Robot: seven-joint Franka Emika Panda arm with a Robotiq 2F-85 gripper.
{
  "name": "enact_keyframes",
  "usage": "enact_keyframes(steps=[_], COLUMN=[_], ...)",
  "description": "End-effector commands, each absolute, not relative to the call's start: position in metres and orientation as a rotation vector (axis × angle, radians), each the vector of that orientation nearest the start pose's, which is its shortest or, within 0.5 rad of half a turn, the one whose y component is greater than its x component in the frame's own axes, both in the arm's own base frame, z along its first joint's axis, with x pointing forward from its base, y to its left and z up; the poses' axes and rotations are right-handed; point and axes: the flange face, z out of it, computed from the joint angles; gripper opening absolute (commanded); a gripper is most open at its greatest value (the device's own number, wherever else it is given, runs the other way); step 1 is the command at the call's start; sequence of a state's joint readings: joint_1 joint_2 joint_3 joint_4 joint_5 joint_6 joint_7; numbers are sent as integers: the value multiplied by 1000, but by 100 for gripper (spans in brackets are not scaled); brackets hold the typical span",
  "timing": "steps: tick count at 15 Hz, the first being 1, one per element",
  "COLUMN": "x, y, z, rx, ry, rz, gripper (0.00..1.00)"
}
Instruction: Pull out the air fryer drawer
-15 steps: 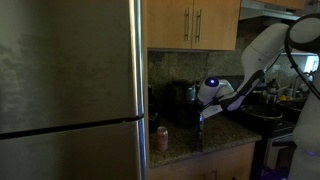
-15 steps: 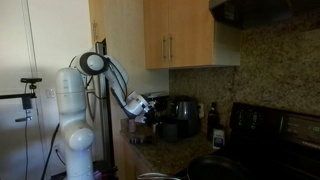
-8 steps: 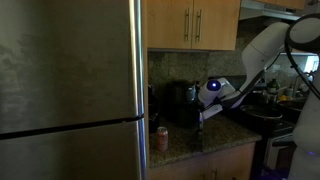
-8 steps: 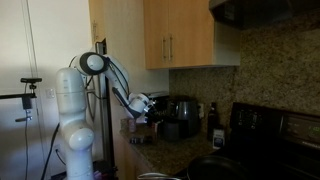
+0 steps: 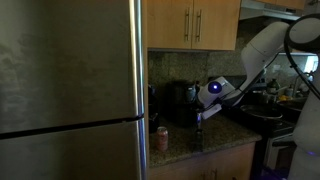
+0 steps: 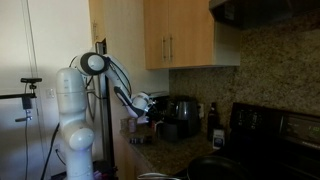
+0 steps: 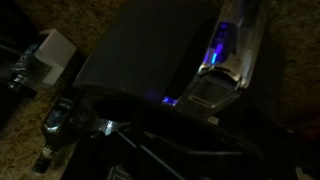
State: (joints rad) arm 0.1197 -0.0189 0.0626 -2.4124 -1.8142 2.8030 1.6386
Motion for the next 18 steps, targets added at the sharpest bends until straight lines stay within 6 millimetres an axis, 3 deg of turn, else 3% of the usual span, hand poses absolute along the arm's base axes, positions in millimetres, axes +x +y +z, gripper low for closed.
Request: enact_keyframes(steps=[1, 13, 18], x=[462, 481, 483], y=[132, 129, 129], z=[322, 347, 346], rx=[-3133, -2937, -2935], ry=[-356, 37, 82], rz=[-1389, -1964, -1950], gripper=[100, 100, 100])
